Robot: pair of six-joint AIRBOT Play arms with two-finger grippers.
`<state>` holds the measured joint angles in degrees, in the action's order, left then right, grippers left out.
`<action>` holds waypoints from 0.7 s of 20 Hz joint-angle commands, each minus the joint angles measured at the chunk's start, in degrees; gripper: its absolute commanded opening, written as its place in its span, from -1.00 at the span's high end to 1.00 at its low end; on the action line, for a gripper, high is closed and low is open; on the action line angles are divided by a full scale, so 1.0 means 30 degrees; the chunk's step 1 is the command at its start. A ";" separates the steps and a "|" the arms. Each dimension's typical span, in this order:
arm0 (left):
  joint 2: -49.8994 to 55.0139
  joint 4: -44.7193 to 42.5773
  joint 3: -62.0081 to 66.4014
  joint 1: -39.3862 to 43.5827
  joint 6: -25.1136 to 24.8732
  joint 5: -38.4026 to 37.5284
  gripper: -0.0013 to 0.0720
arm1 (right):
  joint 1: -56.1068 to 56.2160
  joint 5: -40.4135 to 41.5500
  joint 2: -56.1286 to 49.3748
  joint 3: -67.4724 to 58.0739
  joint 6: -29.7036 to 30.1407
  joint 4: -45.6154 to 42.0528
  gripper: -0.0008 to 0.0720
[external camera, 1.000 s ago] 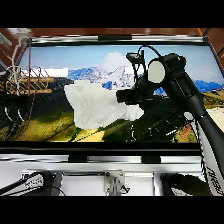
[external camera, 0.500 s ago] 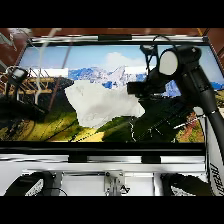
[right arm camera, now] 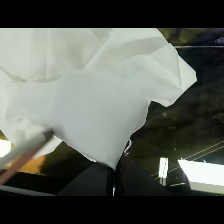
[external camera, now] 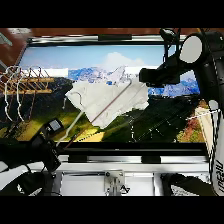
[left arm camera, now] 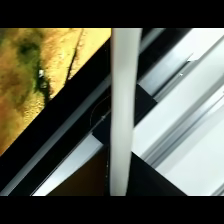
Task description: Fold the shirts.
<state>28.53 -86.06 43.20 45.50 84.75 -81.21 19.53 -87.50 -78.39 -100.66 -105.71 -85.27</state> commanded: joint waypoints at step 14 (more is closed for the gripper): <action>0.1013 -0.6747 -0.3563 0.7788 0.8888 0.4080 0.87 | 0.0291 -0.0976 0.0015 -0.0073 0.0109 0.1807 0.78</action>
<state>28.99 -104.47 33.61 68.51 109.36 -74.50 19.77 -89.71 -78.39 -100.82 -105.45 -82.37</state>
